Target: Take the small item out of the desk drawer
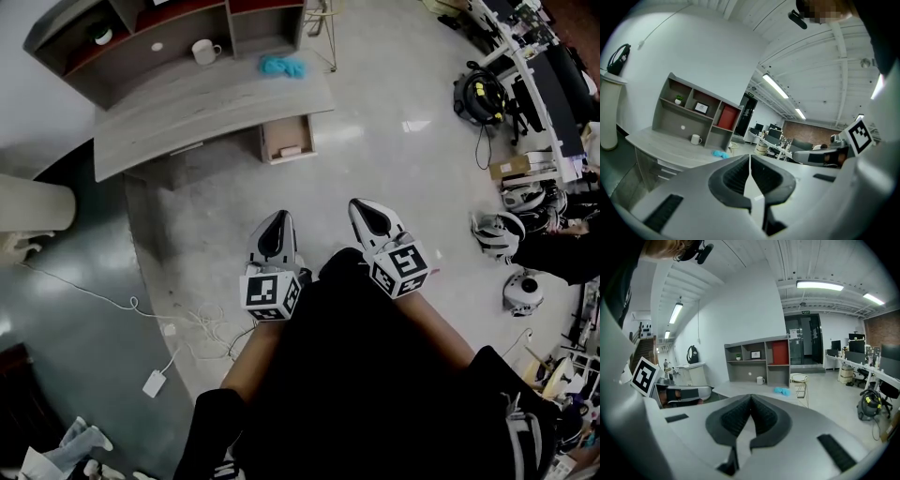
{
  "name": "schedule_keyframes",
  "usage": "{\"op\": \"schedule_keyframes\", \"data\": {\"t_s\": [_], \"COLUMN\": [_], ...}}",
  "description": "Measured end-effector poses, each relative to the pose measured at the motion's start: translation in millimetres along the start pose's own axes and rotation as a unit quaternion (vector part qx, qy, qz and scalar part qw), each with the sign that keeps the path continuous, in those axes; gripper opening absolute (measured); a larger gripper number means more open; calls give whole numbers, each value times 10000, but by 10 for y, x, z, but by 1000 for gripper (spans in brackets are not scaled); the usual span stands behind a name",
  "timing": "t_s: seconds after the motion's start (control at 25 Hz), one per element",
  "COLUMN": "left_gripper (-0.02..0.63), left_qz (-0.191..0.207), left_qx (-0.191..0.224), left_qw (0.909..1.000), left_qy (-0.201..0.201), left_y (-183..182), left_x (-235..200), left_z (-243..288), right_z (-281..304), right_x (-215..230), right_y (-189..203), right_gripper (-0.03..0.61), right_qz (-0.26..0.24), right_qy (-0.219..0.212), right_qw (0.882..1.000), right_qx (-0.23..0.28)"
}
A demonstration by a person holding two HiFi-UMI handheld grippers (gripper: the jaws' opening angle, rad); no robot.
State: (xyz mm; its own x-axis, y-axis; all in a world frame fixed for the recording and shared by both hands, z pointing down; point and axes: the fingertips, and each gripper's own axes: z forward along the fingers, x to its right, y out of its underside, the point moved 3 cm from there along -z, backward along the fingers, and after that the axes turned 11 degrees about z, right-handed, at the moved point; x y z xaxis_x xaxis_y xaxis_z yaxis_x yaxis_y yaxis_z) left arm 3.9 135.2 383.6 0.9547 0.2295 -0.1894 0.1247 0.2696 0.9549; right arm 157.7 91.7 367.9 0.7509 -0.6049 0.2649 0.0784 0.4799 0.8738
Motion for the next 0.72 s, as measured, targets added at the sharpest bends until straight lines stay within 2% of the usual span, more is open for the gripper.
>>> {"op": "schedule_keyframes", "data": {"t_s": [0.2, 0.72], "left_gripper": [15, 15], "left_qz": [-136, -68], "left_qx": [184, 39], "left_qw": [9996, 9940], "left_qy": [-145, -1091], "left_y": [-30, -186], "left_x": [-114, -580], "left_z": [-100, 147], "right_z": [137, 890], "right_x": [-19, 84], "right_y": [-26, -224], "right_gripper": [-1, 0], "right_qz": [-79, -110], "right_qy": [-145, -894], "right_qw": [9998, 9952], "right_qx": [-124, -373]}}
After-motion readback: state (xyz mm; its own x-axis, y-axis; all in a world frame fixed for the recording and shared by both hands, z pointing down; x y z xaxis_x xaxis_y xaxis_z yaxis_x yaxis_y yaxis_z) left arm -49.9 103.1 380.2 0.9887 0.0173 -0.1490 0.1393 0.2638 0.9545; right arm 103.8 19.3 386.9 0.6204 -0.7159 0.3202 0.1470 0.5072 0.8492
